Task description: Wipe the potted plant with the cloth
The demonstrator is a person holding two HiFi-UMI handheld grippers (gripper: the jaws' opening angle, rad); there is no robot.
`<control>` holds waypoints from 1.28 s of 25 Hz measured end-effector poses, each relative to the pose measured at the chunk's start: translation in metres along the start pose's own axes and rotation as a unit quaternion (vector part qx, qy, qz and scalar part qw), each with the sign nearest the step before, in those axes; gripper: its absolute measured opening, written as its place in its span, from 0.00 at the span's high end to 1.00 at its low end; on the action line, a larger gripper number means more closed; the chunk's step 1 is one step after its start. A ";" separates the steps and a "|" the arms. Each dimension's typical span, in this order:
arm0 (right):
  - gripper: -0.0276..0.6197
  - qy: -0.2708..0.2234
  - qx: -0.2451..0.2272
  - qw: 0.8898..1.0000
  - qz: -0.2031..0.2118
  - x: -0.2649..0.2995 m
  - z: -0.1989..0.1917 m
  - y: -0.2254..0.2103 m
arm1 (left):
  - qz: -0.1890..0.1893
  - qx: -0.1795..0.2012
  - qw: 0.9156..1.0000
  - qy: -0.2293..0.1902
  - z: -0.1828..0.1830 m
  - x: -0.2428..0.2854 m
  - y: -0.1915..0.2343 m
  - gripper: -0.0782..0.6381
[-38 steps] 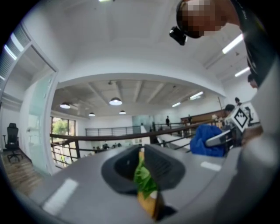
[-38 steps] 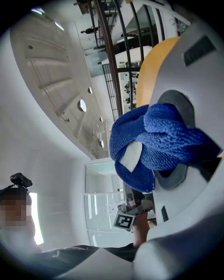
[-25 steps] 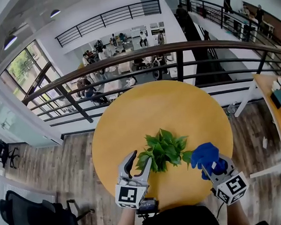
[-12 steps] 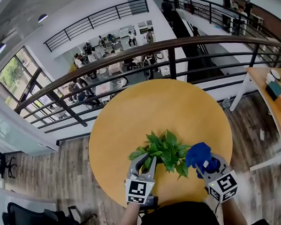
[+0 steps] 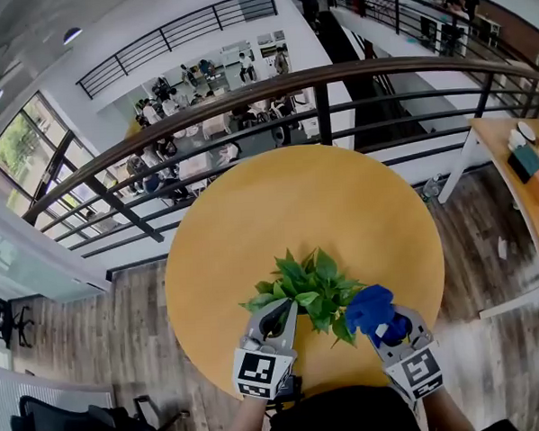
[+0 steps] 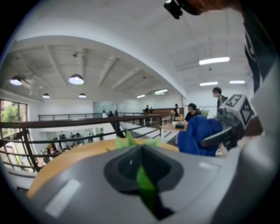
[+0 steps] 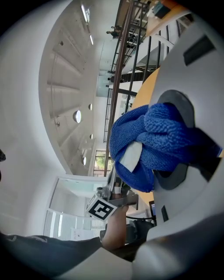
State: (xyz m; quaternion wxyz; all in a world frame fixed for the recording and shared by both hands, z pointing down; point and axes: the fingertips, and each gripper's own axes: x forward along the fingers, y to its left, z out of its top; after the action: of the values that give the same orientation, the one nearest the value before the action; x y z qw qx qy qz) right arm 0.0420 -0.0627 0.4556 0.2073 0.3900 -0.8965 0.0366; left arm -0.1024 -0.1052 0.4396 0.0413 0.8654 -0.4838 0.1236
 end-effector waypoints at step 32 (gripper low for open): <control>0.72 0.173 -0.145 0.970 -0.090 -0.008 -0.105 -0.065 | 0.004 -0.040 0.999 0.010 -0.003 0.001 0.002 0.89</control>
State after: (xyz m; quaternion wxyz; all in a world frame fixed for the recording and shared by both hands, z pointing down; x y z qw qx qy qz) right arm 0.1297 -0.0781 0.5420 0.4163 0.4227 -0.8037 -0.0458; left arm -0.1040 -0.1059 0.4427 0.0805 0.8597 -0.4915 0.1129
